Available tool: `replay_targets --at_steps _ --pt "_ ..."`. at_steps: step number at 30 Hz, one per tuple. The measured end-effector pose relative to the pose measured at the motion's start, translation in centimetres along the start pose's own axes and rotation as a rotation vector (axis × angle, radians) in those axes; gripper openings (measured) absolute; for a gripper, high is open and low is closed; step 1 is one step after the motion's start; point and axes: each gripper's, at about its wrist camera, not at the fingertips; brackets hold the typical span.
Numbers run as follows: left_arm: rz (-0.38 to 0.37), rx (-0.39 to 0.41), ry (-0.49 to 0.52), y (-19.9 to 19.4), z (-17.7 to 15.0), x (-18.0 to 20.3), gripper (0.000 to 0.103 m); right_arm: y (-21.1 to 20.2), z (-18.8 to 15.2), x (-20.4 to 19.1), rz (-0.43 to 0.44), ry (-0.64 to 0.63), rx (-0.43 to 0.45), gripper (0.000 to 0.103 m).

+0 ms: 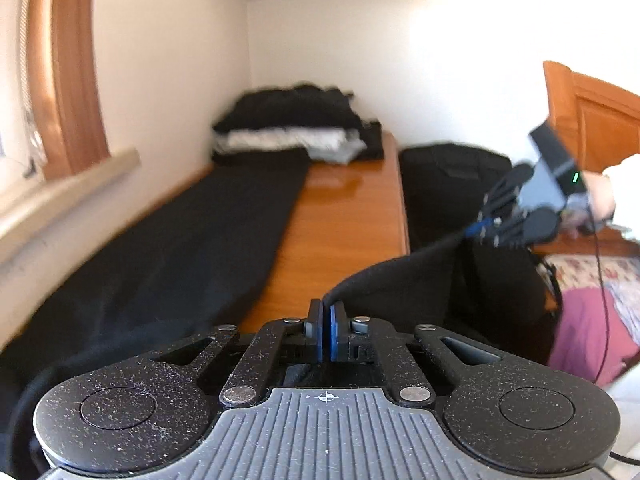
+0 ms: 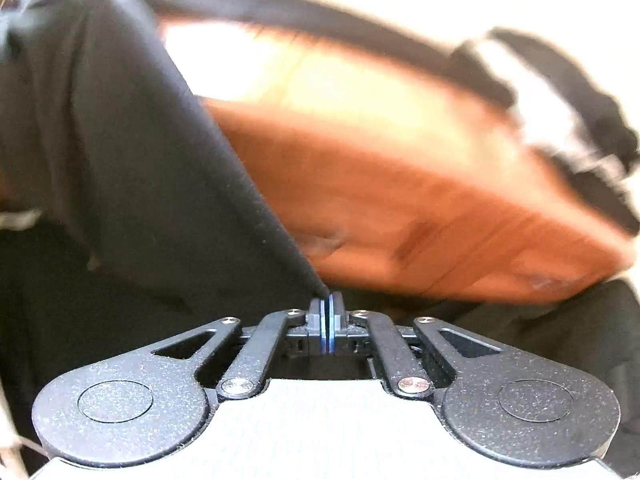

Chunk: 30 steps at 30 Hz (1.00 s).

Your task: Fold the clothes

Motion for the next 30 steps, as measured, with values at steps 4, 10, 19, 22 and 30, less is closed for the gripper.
replay_targets --at_steps 4,10,19,22,30 --pt "0.030 0.080 -0.058 -1.6 1.2 -2.4 0.003 -3.4 5.9 2.1 -0.180 -0.101 0.119 0.003" --pt "0.145 0.077 -0.239 -1.0 0.3 -9.9 0.003 -0.8 17.0 2.2 -0.306 -0.286 0.227 0.004" --pt "0.148 -0.013 -0.355 2.1 -3.7 -14.0 0.004 6.5 19.3 4.5 -0.154 -0.092 0.149 0.035" --pt "0.145 -0.018 -0.357 2.3 -3.9 -14.1 0.004 5.5 15.0 6.0 -0.121 0.028 0.118 0.037" --pt "0.142 -0.026 -0.358 2.7 -4.3 -14.3 0.004 3.8 9.9 3.8 0.107 0.207 0.115 0.038"
Point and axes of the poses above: each gripper's, at about its wrist camera, not at the fingertips, and y roughly the way its jaws point, x to its right, z to its top, and after that the axes turned 3 degrees about -y, right-handed
